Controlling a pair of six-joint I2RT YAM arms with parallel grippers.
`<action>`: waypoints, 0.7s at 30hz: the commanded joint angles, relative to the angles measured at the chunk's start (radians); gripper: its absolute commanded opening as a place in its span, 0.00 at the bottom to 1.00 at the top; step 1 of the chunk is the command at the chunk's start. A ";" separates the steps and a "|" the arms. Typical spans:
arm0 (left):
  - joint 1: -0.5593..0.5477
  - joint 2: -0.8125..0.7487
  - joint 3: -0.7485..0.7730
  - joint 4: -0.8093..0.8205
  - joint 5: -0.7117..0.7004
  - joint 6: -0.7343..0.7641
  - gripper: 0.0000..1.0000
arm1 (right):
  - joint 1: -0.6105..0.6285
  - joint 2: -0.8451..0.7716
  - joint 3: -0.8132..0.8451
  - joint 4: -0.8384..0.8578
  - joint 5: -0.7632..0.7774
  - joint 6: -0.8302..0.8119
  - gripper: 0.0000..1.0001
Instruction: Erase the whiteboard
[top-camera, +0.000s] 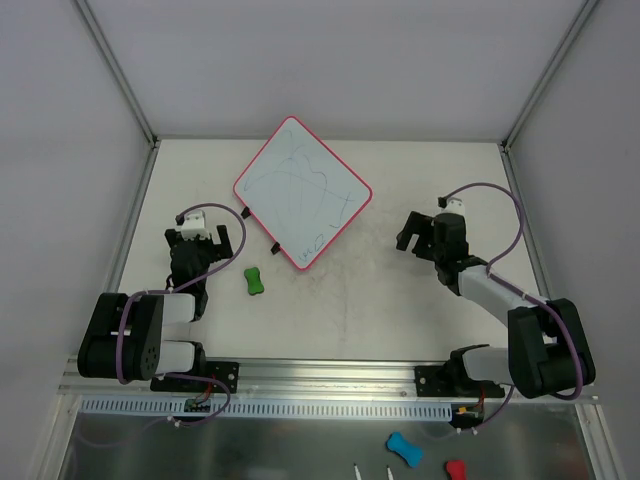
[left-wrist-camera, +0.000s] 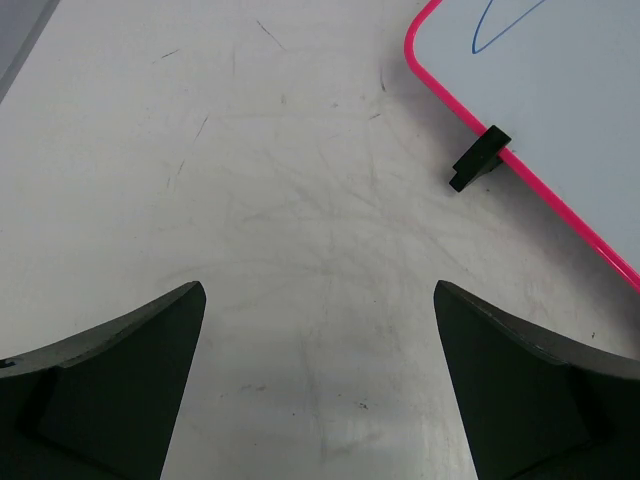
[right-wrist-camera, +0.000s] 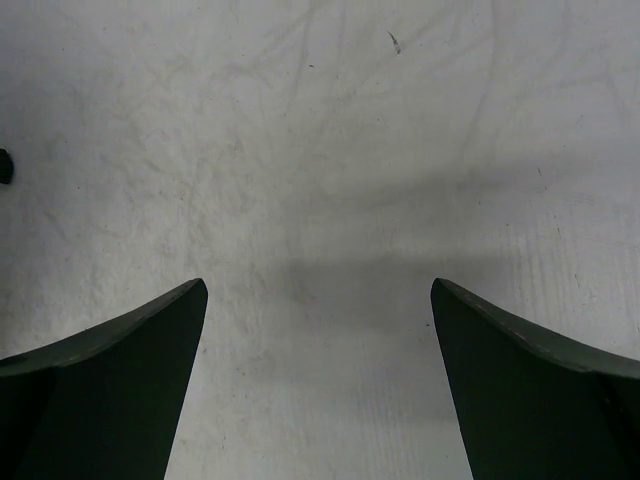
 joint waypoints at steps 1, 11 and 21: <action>0.002 0.001 0.005 0.059 0.024 0.012 0.99 | 0.007 -0.004 0.023 0.061 -0.001 0.022 0.99; 0.002 -0.038 0.000 0.036 0.064 0.029 0.99 | 0.008 -0.093 -0.013 0.078 0.030 0.010 0.99; 0.002 -0.325 0.037 -0.296 -0.032 -0.069 0.99 | 0.008 -0.171 0.028 0.091 -0.082 -0.002 0.99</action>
